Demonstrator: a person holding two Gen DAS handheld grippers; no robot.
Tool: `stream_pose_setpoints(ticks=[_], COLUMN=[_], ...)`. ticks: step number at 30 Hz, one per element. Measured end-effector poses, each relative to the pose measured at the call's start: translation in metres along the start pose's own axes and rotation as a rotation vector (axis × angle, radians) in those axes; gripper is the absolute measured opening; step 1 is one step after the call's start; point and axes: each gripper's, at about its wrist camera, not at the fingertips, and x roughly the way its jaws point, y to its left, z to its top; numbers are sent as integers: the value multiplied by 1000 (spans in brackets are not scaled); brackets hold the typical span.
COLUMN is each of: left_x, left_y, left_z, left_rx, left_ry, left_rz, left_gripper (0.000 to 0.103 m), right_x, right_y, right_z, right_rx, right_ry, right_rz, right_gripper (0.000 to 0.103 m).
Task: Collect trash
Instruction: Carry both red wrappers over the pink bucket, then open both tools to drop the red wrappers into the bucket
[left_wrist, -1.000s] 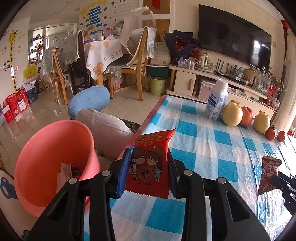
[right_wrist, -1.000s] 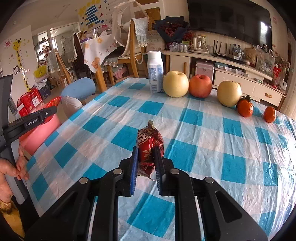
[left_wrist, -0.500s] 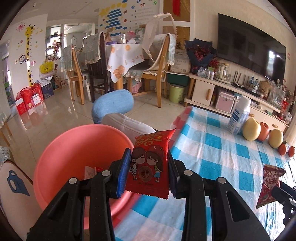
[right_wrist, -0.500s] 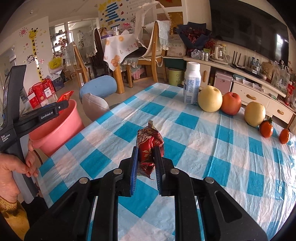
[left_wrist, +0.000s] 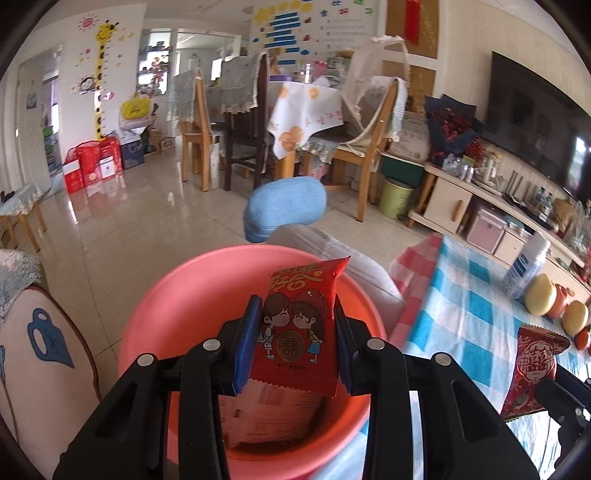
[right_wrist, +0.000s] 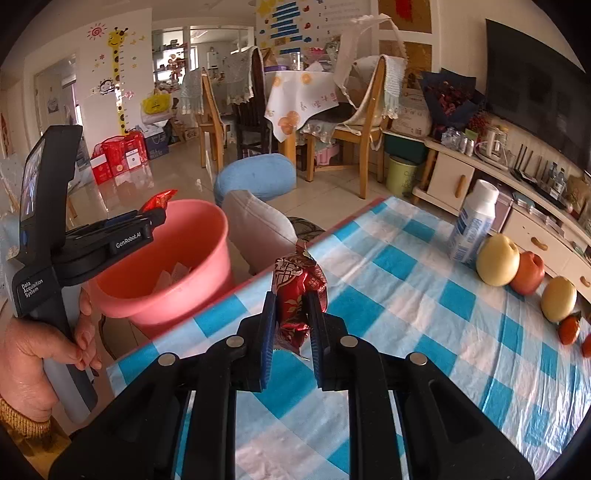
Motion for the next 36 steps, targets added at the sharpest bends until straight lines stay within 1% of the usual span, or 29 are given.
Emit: stream_pose_setpoints(ticks=[6,9,19,22,27,36], left_x=[8,13,28,32,37,40], left_y=[39,52,85,91,88,81], left_z=[2,2,0,-2,-2,-4], left_rx=[-66,-84,-149,-162,-145,-114], left_ry=[14,24,52,63,70,73], left_rz=[44,57,67,66,72,91], left_gripper=[38,38,38,38,38,38], right_x=[23,33,70,78,89,97], right_y=[40,58,97,105,115,109], right_z=[24,33,52,53,48,41], right_rx=[-63,-92,-132,-135,-140,-124], right_ry=[-3,-3,20,28,47,58], right_rz=[63,92,158,168,174,164], right_gripper=[19,19,19,19,19,19])
